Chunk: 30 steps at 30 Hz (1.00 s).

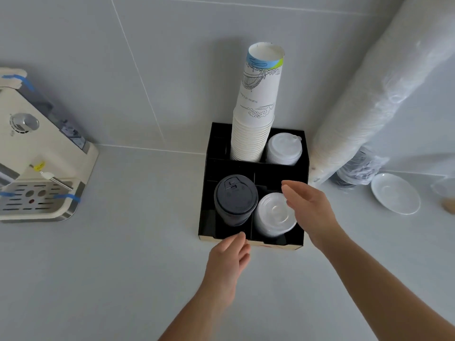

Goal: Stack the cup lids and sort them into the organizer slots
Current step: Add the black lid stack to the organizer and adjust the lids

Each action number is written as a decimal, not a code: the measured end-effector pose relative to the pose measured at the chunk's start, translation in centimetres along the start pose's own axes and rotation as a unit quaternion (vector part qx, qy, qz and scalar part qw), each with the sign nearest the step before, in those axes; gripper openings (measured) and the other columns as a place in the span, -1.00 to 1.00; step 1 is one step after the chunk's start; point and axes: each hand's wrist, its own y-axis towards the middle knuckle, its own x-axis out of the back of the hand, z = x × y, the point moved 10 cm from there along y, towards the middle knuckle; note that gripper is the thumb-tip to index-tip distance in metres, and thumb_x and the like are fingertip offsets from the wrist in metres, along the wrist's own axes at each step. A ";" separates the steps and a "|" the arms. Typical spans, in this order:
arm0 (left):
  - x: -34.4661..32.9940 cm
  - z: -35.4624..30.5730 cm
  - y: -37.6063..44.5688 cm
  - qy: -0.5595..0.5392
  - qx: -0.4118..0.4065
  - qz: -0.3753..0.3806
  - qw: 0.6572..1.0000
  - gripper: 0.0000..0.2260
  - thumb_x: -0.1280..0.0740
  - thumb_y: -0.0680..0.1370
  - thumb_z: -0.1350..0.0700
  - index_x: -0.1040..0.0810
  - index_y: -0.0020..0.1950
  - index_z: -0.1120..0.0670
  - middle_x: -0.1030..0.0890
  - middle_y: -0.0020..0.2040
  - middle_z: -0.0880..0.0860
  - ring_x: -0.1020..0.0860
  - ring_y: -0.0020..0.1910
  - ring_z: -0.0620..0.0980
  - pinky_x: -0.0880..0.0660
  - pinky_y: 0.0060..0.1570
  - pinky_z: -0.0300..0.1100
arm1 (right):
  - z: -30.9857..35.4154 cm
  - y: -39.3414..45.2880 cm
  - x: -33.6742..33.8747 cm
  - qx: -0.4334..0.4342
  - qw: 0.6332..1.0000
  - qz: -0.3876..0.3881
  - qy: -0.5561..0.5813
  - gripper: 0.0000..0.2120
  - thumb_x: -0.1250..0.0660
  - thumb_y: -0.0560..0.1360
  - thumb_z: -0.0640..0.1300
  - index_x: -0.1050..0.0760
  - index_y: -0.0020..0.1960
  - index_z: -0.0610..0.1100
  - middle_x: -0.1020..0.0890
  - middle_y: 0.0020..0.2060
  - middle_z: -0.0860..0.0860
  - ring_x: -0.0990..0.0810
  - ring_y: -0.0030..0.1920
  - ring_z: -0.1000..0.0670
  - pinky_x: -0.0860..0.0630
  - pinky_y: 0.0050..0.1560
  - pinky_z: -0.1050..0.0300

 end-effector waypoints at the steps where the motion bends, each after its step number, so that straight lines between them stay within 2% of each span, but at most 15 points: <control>1: -0.9 0.3 0.2 0.020 -0.001 0.012 1.000 -0.90 -0.33 0.58 0.11 -0.59 -0.09 0.11 -0.62 0.02 0.07 -0.59 0.04 -0.05 -0.52 0.20 -0.14 | -0.7 -0.1 1.5 -0.005 1.000 -0.030 0.005 -0.79 -0.34 0.55 -0.03 -0.63 0.16 0.06 -0.66 -0.02 0.23 -0.61 0.09 0.07 -0.48 0.18 0.12; 3: -2.6 0.4 0.6 0.063 0.002 0.031 0.998 -0.85 -0.35 0.55 0.07 -0.55 -0.17 0.11 -0.57 -0.05 0.08 -0.55 0.01 -0.05 -0.53 0.14 -0.22 | -2.3 -0.3 3.5 -0.021 0.998 -0.065 0.010 -0.86 -0.32 0.56 -0.07 -0.63 0.00 0.11 -0.67 -0.07 0.21 -0.62 0.05 0.05 -0.48 0.09 0.13; 5: -4.2 0.3 1.2 0.090 0.009 0.038 0.995 -0.79 -0.37 0.46 -0.03 -0.44 -0.19 0.08 -0.42 -0.09 0.07 -0.40 -0.05 -0.04 -0.51 0.05 -0.32 | -4.1 -0.5 4.4 -0.043 0.997 -0.069 0.016 -0.81 -0.29 0.57 -0.10 -0.65 -0.09 0.09 -0.70 -0.08 0.12 -0.63 0.04 0.04 -0.52 0.16 0.05; 6: -5.0 0.4 1.6 0.100 0.017 0.035 0.994 -0.77 -0.37 0.40 -0.07 -0.44 -0.17 0.06 -0.37 -0.07 0.04 -0.33 -0.05 -0.06 -0.48 0.05 -0.32 | -5.2 -0.5 4.8 -0.056 0.996 -0.071 0.021 -0.82 -0.28 0.57 -0.10 -0.67 -0.08 -0.01 -0.70 -0.05 -0.02 -0.63 0.06 -0.04 -0.53 0.23 -0.05; 8: -6.1 0.9 2.6 0.108 0.035 0.027 0.993 -0.63 -0.38 0.35 -0.12 -0.53 -0.05 0.14 -0.25 0.09 -0.10 -0.50 -0.01 0.08 -0.43 0.17 -0.23 | -6.8 -0.4 5.1 -0.075 0.994 -0.074 0.039 -0.80 -0.28 0.58 -0.09 -0.62 0.00 -0.19 -0.64 0.05 -0.21 -0.57 0.13 -0.24 -0.48 0.31 -0.22; 9: -6.4 1.0 3.0 0.113 0.045 0.019 0.992 -0.53 -0.39 0.37 -0.14 -0.55 0.09 0.19 -0.21 0.35 0.07 -0.54 0.17 0.14 -0.41 0.24 -0.18 | -7.3 -0.4 5.1 -0.086 0.992 -0.076 0.055 -0.80 -0.28 0.59 -0.09 -0.62 0.07 -0.16 -0.65 0.04 -0.15 -0.59 0.12 -0.21 -0.48 0.32 -0.22; 10: -6.7 1.2 3.6 0.117 0.051 0.009 0.992 -0.50 -0.40 0.41 -0.14 -0.54 0.18 0.19 -0.39 0.31 0.29 -0.54 0.15 0.10 -0.40 0.25 -0.14 | -7.9 -0.3 5.2 -0.096 0.990 -0.076 0.076 -0.79 -0.27 0.59 -0.10 -0.63 0.14 -0.09 -0.67 0.03 -0.01 -0.63 0.10 -0.12 -0.50 0.32 -0.16; 11: -6.9 1.1 4.0 0.112 0.050 0.000 0.992 -0.54 -0.40 0.45 -0.12 -0.53 0.19 0.17 -0.53 0.05 0.21 -0.54 0.06 0.03 -0.40 0.21 -0.14 | -8.1 -0.2 4.9 -0.100 0.988 -0.066 0.092 -0.79 -0.26 0.60 -0.12 -0.65 0.11 -0.01 -0.68 0.00 0.10 -0.63 0.08 -0.01 -0.51 0.30 -0.10; 12: -7.1 1.1 4.4 0.109 0.052 -0.007 0.993 -0.58 -0.39 0.48 -0.10 -0.52 0.20 0.15 -0.52 0.00 0.09 -0.52 -0.01 -0.03 -0.39 0.18 -0.14 | -8.2 0.0 4.5 -0.101 0.989 -0.047 0.101 -0.74 -0.24 0.61 -0.16 -0.69 0.01 0.06 -0.70 -0.04 0.14 -0.64 0.07 0.04 -0.53 0.26 -0.04; 13: -7.2 1.1 4.9 0.108 0.056 -0.016 0.992 -0.58 -0.39 0.49 -0.09 -0.50 0.23 0.14 -0.51 0.01 0.01 -0.49 0.00 -0.06 -0.39 0.18 -0.12 | -8.0 0.1 4.0 -0.099 0.989 -0.029 0.103 -0.66 -0.22 0.61 -0.19 -0.72 -0.08 0.11 -0.73 -0.07 0.14 -0.66 0.05 0.05 -0.55 0.23 0.00; 15: -7.7 1.2 5.7 0.109 0.067 -0.025 0.992 -0.57 -0.38 0.51 -0.07 -0.46 0.28 0.13 -0.50 -0.01 -0.05 -0.46 0.09 -0.01 -0.38 0.23 -0.11 | -8.3 0.3 3.6 -0.097 0.990 -0.012 0.098 -0.65 -0.21 0.60 -0.21 -0.72 -0.04 0.12 -0.75 -0.03 0.12 -0.69 0.09 0.04 -0.56 0.22 -0.02; 20: -8.7 1.7 6.9 0.123 0.074 -0.028 0.989 -0.49 -0.39 0.50 -0.05 -0.43 0.37 0.15 -0.50 0.19 0.03 -0.43 0.14 0.00 -0.38 0.29 -0.09 | -8.8 0.7 3.7 -0.103 0.990 -0.014 0.091 -0.69 -0.25 0.56 -0.20 -0.69 -0.01 0.12 -0.75 -0.02 0.13 -0.70 0.08 0.04 -0.57 0.22 -0.03; 24: -8.8 2.0 7.7 0.146 0.058 -0.036 0.987 -0.37 -0.41 0.33 -0.17 -0.47 0.31 0.14 -0.55 0.21 0.03 -0.50 0.13 0.00 -0.43 0.22 -0.10 | -9.0 1.0 4.2 -0.100 0.992 -0.031 0.065 -0.76 -0.36 0.52 -0.20 -0.64 0.07 0.09 -0.74 -0.02 0.14 -0.69 0.04 0.12 -0.58 0.10 0.15; 27: -8.5 1.9 8.1 0.172 0.043 -0.050 0.983 -0.42 -0.40 0.38 -0.18 -0.50 0.28 0.14 -0.57 0.13 0.02 -0.54 0.11 0.01 -0.46 0.11 -0.13 | -9.2 1.1 4.3 -0.095 0.993 -0.050 0.045 -0.73 -0.39 0.49 -0.24 -0.62 0.12 0.02 -0.70 -0.05 0.19 -0.67 0.00 0.20 -0.50 -0.07 0.33; 30: -8.6 1.8 8.0 0.193 0.046 -0.055 0.979 -0.46 -0.37 0.45 -0.17 -0.47 0.30 0.14 -0.56 0.06 -0.01 -0.53 0.08 0.04 -0.43 0.04 -0.13 | -9.4 1.2 4.3 -0.100 0.993 -0.058 0.034 -0.74 -0.39 0.48 -0.26 -0.62 0.12 -0.01 -0.69 -0.07 0.19 -0.64 -0.02 0.24 -0.46 -0.12 0.36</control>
